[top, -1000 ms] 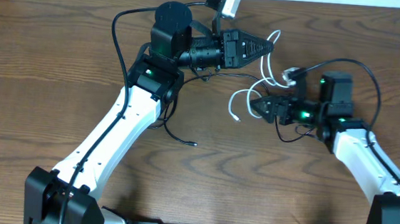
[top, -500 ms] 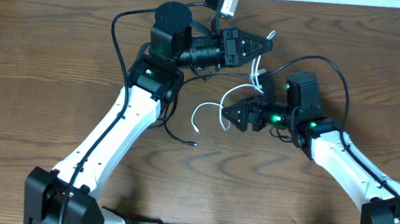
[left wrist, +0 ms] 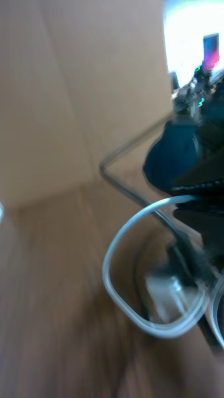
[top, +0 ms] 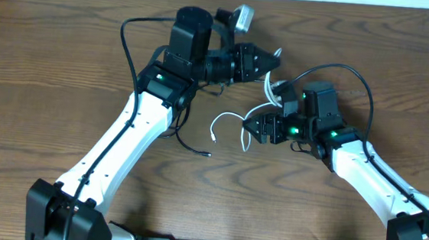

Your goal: Untangle cables

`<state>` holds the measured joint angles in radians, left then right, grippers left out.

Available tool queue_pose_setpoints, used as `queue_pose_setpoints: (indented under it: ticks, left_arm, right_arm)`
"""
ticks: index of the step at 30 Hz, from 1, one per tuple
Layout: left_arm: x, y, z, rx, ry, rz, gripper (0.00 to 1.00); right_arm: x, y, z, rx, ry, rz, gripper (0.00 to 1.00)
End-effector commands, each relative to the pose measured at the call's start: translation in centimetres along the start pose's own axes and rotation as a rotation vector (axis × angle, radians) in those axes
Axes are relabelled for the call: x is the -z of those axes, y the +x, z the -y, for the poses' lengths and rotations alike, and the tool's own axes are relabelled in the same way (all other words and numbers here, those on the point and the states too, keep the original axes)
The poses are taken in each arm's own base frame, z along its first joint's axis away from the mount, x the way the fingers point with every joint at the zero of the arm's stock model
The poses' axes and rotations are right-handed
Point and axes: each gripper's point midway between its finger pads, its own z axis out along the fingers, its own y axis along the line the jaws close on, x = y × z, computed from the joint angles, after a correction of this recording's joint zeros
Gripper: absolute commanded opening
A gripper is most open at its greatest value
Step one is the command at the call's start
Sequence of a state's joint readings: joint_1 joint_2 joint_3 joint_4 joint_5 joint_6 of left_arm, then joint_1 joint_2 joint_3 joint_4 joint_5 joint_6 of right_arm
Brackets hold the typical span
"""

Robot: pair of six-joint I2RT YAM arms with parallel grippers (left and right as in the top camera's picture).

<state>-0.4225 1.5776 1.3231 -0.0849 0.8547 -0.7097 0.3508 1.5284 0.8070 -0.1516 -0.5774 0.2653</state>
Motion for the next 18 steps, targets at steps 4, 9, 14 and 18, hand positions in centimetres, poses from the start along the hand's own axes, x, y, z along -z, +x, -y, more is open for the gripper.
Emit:
queue_pose_setpoints:
  ticks: [4, 9, 14, 18]
  left_arm:
    - [1.1, -0.4, -6.7, -0.017, -0.349, 0.081, 0.08]
    - [2.2, 1.1, -9.4, 0.048, -0.483, 0.051, 0.08]
    - [2.3, 1.4, -9.6, 0.059, -0.490, 0.045, 0.08]
    - [2.4, 1.7, -9.7, 0.131, -0.497, 0.051, 0.08]
  right_arm:
    - [2.7, 1.8, 8.7, -0.103, 0.529, -0.013, 0.76]
    - [1.7, 1.5, 6.9, -0.038, 0.413, -0.028, 0.90]
    - [0.3, 1.5, -1.0, 0.262, -0.059, -0.059, 0.91]
    - [0.2, 0.8, -2.7, 0.308, -0.133, -0.025, 0.92]
